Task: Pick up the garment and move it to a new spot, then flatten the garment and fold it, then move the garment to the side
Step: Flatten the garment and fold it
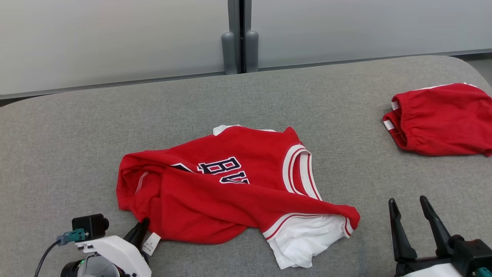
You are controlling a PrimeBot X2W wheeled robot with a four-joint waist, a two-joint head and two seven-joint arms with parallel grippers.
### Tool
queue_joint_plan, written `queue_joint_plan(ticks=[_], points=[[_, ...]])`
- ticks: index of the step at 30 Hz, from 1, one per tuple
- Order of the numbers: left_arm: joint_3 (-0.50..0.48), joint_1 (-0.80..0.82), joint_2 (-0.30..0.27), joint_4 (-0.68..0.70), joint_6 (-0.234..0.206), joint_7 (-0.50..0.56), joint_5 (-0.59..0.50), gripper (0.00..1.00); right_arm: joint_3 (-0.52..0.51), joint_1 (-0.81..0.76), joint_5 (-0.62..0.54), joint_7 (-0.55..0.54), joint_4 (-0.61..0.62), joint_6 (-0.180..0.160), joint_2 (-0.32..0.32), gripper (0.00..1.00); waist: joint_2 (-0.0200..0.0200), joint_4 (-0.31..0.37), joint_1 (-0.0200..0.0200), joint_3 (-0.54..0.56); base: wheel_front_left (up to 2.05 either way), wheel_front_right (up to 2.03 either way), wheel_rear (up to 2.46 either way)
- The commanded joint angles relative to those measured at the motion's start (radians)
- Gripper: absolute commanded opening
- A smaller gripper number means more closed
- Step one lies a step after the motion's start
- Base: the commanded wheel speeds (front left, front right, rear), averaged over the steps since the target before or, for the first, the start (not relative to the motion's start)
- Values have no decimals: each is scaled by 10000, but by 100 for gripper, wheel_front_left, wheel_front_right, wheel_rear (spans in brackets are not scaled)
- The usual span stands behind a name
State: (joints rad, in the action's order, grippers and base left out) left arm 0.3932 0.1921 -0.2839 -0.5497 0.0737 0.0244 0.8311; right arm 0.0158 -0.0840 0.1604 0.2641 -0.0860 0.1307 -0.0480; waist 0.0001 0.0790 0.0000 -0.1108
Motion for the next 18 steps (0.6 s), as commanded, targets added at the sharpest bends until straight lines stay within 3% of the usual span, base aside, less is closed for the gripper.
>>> queue_joint_plan(ticks=[1,7,12,17,18], points=[[-31,-82,-105,30,-5,-39,44,0,-38,-87,42,2,-14,2,-53,100,-1,-33,0,29,0,0,0],[-293,-1035,-200,1400,-816,-356,52,0,-216,-329,50,2,66,2,-53,100,-1,-380,0,158,0,0,0],[-452,-2785,-93,3783,-1976,-348,172,0,-304,-424,2,2,148,2,-53,100,-1,-829,0,143,0,0,0],[-604,-4161,349,4944,-3035,-583,332,0,-414,-327,-51,2,179,2,-53,100,-1,-1282,0,88,0,0,0],[-628,-4246,529,4842,-3152,-735,356,5,-379,-311,-57,2,161,2,-53,100,-1,-1357,0,88,0,0,0]])
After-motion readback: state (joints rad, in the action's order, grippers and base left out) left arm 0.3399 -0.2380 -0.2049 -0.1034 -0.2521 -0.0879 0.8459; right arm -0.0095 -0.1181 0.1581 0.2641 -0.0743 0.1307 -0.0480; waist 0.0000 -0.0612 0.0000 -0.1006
